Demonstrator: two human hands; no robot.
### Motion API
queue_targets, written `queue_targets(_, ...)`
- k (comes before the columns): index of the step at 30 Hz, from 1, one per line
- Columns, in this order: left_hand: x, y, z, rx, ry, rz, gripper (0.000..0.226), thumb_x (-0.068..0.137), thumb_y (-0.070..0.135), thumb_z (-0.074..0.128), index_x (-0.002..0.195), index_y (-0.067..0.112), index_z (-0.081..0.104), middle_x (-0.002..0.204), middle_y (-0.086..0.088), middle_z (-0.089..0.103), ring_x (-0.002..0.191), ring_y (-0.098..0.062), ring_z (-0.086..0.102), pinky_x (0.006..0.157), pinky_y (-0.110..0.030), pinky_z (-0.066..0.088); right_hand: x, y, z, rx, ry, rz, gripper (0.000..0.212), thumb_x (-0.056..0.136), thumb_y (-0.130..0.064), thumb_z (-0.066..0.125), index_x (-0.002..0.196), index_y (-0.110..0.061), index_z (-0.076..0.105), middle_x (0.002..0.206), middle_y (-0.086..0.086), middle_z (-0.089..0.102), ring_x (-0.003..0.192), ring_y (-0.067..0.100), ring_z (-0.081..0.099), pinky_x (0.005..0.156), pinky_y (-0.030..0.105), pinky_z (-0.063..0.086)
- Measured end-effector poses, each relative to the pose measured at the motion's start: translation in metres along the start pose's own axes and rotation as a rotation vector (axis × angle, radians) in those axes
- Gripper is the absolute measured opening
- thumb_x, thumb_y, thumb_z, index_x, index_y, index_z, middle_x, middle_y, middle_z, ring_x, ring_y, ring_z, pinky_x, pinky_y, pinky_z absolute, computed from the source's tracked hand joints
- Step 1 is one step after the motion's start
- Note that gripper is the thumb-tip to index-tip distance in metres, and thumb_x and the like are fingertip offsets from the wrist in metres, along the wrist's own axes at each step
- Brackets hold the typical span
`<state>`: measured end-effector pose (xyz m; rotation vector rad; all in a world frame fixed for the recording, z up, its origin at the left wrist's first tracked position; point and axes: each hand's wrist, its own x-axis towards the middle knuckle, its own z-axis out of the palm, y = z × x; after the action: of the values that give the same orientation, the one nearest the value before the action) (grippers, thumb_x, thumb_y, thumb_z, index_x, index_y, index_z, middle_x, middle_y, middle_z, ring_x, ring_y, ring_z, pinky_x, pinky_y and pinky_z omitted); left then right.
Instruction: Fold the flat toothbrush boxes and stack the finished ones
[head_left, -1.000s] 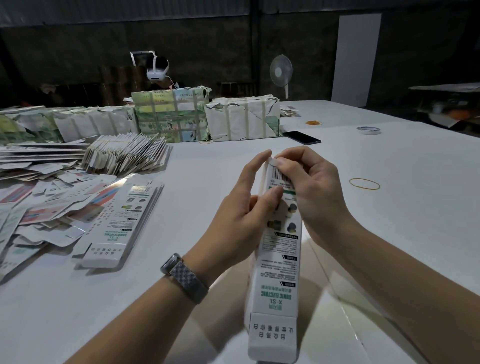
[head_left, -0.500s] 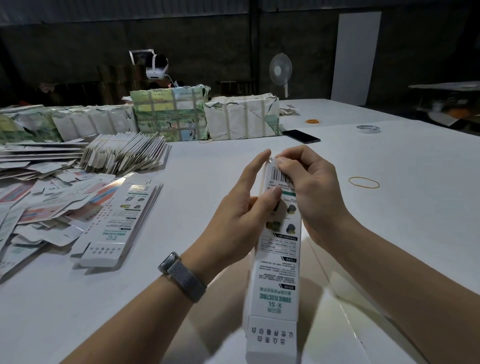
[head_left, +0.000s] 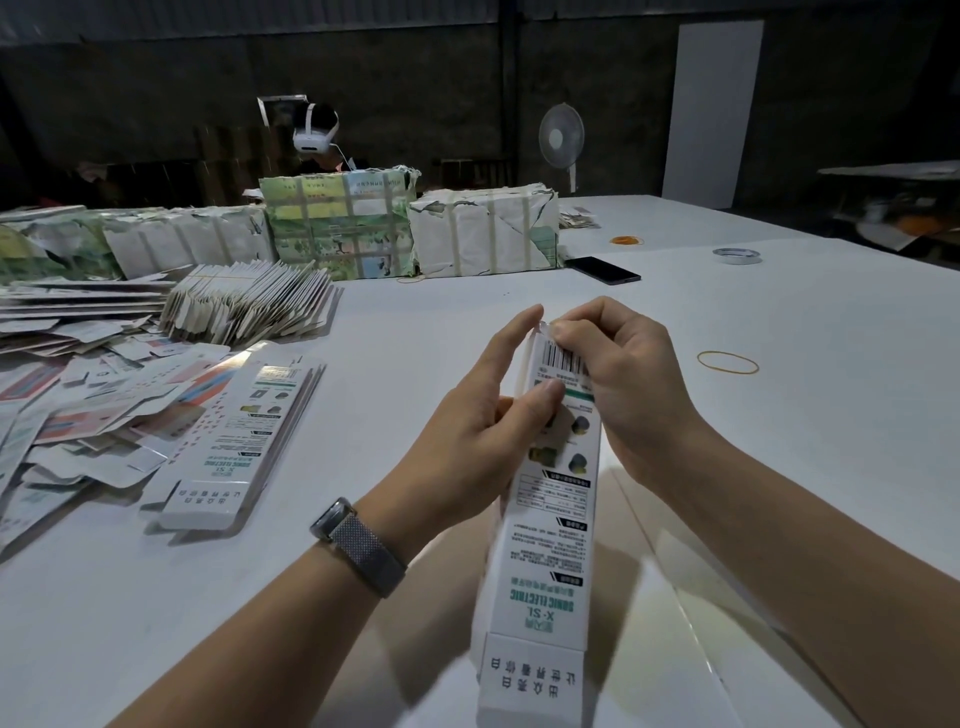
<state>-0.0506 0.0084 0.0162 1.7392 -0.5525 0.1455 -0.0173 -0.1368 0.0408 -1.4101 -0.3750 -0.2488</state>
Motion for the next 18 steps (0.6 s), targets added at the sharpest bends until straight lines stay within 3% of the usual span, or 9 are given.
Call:
queue_targets(3,0.0,0.001,-0.002,-0.009,-0.005,-0.01,0.059,0.083,0.058,0.056,0.137,0.064,0.034,0.107,-0.001,0.077,0.087,-0.025,0.076,0.071,-0.048,0.063,0.001,-0.002,-0.002,0.016,-0.018,0.026,0.022,0.094,-0.008,0.059,0.073,-0.01,0.058,0.065,0.003,0.058,0.065,0.021,0.058,0.064,0.037,0.052)
queue_targets(8,0.001,-0.001,-0.002,0.032,0.012,-0.011,0.052,0.084,0.061,0.053,0.134,0.059,0.038,0.1,-0.006,0.077,0.084,-0.026,0.076,0.074,-0.057,0.062,0.001,-0.002,-0.004,0.002,-0.046,0.037,0.02,0.095,-0.009,0.056,0.076,-0.006,0.059,0.066,0.005,0.057,0.065,0.021,0.056,0.063,0.035,0.05)
queue_targets(14,0.004,-0.001,-0.003,-0.01,0.053,0.024,0.051,0.087,0.057,0.053,0.136,0.053,0.038,0.094,-0.002,0.077,0.082,-0.024,0.076,0.065,-0.04,0.059,-0.006,0.003,0.002,0.095,-0.133,0.013,0.014,0.09,-0.024,0.055,0.084,-0.025,0.067,0.072,-0.001,0.063,0.066,0.016,0.061,0.06,0.031,0.054)
queue_targets(18,0.003,-0.001,-0.005,-0.029,0.083,0.017,0.043,0.089,0.052,0.052,0.131,0.056,0.041,0.096,-0.005,0.078,0.084,-0.027,0.076,0.07,-0.047,0.061,-0.009,0.01,0.005,0.097,-0.13,0.015,0.023,0.083,-0.027,0.059,0.105,-0.03,0.059,0.08,0.001,0.063,0.068,0.02,0.065,0.064,0.038,0.058)
